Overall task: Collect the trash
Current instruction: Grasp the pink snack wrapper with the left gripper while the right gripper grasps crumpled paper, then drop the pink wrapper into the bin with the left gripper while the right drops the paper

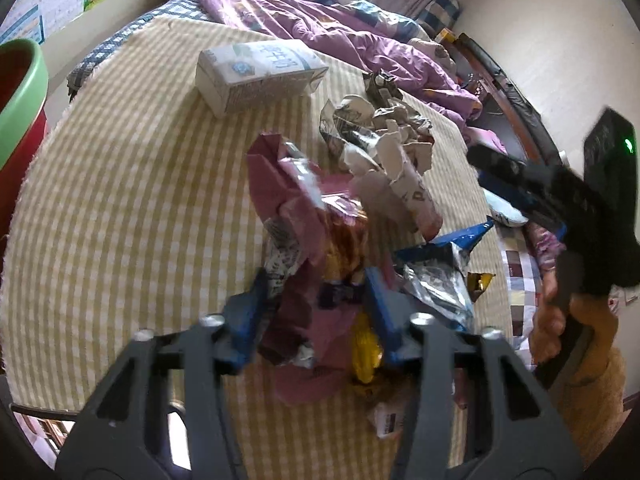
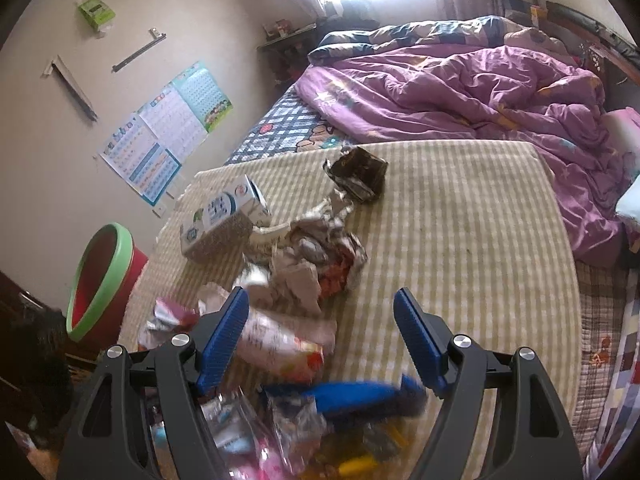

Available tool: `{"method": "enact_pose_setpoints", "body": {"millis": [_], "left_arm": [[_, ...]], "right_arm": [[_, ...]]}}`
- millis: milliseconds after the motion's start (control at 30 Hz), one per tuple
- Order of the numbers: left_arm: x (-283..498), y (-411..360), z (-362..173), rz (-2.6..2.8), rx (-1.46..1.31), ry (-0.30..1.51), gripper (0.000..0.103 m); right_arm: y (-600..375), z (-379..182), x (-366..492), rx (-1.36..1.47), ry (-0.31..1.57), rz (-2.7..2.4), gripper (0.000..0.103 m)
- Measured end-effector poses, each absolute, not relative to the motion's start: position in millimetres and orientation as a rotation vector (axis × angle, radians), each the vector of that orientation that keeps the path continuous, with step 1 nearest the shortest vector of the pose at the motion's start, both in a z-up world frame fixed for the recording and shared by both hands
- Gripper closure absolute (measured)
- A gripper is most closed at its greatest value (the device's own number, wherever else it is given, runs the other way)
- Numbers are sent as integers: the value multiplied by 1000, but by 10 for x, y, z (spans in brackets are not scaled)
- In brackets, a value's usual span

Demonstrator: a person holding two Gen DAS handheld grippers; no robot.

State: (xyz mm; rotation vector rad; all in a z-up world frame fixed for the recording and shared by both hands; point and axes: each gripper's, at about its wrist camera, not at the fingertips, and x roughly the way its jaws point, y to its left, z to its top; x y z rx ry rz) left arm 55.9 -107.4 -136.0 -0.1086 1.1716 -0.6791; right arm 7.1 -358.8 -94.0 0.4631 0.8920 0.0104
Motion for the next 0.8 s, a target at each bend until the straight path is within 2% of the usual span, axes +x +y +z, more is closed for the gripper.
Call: {"method": "enact_pose_setpoints", "body": {"millis": [133, 167, 200, 500, 533, 600, 633, 767, 800], "left_arm": [[490, -1021, -1211, -635, -59, 1100, 73], [474, -987, -1155, -621, -48, 1074, 76], [461, -954, -1110, -608, -44, 1055, 77], [469, -586, -863, -486, -67, 965, 77], [471, -558, -858, -477, -70, 964, 77], [481, -529, -854, -467, -73, 965, 77], [486, -523, -861, -463, -74, 967, 77], [497, -533, -884, -458, -76, 971, 77], [497, -532, -884, -457, -75, 970, 77]], "right_arm": [[-3637, -959, 319, 472, 917, 22, 30], [-3630, -981, 372, 467, 931, 25, 26], [-3626, -1007, 427, 463, 947, 27, 21], [-3612, -1383, 683, 488, 1055, 32, 22], [-3611, -1404, 677, 493, 1054, 37, 25], [-3606, -1402, 657, 518, 1042, 61, 44], [-3609, -1375, 637, 520, 1030, 64, 45], [-3610, -1223, 528, 488, 983, 50, 65], [-3606, -1185, 494, 488, 969, 52, 65]]}}
